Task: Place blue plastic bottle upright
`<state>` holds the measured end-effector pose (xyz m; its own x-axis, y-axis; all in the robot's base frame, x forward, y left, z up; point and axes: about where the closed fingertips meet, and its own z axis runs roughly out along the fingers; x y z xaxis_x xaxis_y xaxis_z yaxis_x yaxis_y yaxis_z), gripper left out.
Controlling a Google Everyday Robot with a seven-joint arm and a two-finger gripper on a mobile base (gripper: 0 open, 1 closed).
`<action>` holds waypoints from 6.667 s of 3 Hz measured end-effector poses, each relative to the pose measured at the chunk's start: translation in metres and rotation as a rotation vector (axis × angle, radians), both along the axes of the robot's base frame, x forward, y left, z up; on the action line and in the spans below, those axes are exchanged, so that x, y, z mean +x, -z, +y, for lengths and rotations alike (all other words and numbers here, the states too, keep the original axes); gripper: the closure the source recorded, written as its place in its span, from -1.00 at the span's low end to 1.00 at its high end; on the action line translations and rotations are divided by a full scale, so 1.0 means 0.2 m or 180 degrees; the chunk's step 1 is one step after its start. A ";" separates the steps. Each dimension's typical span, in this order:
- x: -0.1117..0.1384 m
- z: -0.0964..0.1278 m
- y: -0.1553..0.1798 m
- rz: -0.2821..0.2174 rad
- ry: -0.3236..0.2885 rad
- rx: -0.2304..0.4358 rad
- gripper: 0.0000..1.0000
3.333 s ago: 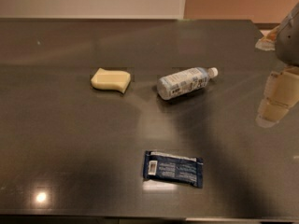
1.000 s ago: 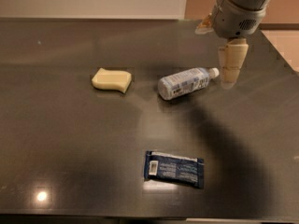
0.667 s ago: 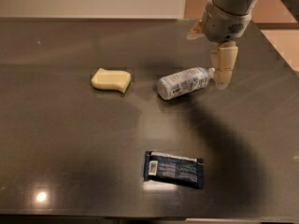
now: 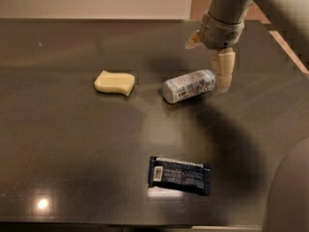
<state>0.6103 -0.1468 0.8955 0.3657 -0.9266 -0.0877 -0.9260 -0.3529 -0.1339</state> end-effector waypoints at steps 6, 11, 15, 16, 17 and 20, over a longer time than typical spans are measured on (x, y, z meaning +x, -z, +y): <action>0.11 -0.02 0.29 0.0272 -0.0233 -0.0198 -0.19; 0.03 0.06 -0.07 -0.0434 -0.1419 -0.0398 1.00; -0.04 0.29 -0.28 -0.1661 -0.2862 -0.0713 1.00; -0.05 0.37 -0.33 -0.2012 -0.3139 -0.0743 1.00; -0.05 0.37 -0.33 -0.2013 -0.3139 -0.0743 1.00; -0.03 0.45 -0.37 -0.2593 -0.3894 -0.0614 1.00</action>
Offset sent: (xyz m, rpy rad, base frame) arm -0.0054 -0.0157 -0.0381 -0.0521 0.1545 0.0931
